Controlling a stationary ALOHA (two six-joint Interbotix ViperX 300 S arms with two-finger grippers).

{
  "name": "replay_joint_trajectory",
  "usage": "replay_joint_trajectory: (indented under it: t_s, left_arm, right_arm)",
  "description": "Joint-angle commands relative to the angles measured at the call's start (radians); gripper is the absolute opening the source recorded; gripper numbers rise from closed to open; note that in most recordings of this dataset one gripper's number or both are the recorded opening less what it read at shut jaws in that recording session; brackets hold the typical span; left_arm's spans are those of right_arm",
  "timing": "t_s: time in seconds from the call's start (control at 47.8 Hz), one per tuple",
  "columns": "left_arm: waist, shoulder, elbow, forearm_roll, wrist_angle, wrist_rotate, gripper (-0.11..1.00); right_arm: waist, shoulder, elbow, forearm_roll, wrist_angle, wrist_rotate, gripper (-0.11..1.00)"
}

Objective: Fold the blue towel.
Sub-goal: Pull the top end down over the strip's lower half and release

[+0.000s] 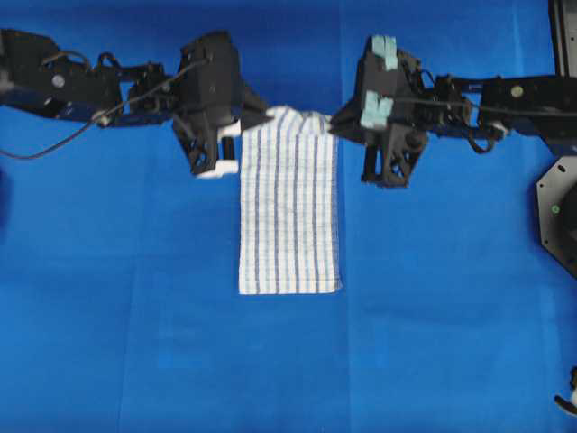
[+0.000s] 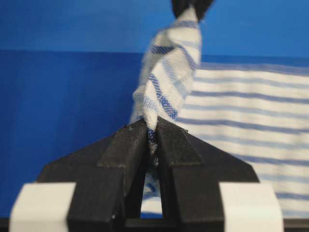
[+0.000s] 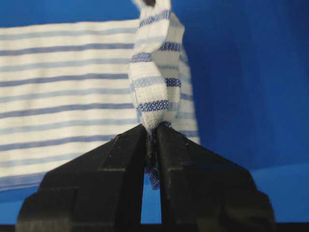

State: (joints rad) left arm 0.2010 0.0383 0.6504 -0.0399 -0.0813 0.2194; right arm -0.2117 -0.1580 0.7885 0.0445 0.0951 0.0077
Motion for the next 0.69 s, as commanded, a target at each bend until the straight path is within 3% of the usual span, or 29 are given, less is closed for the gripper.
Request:
replay_joint_trajectory:
  t_s: [0.0,0.439,0.669]
  left_arm:
    - [-0.048,-0.038,0.003,-0.002,0.002,-0.014,0.03]
    - [-0.256,-0.032,0.040,-0.005,-0.006,-0.126,0.03]
    - [-0.333,-0.014,0.041,-0.005,-0.023,-0.150,0.03]
  right_arm:
    - [0.040,-0.034,0.006,0.003,-0.002,0.020,0.13]
    - [0.249,-0.032,0.028,0.003,-0.006,0.156,0.13]
    - [0.301,0.012,0.023,0.003,-0.021,0.199,0.13]
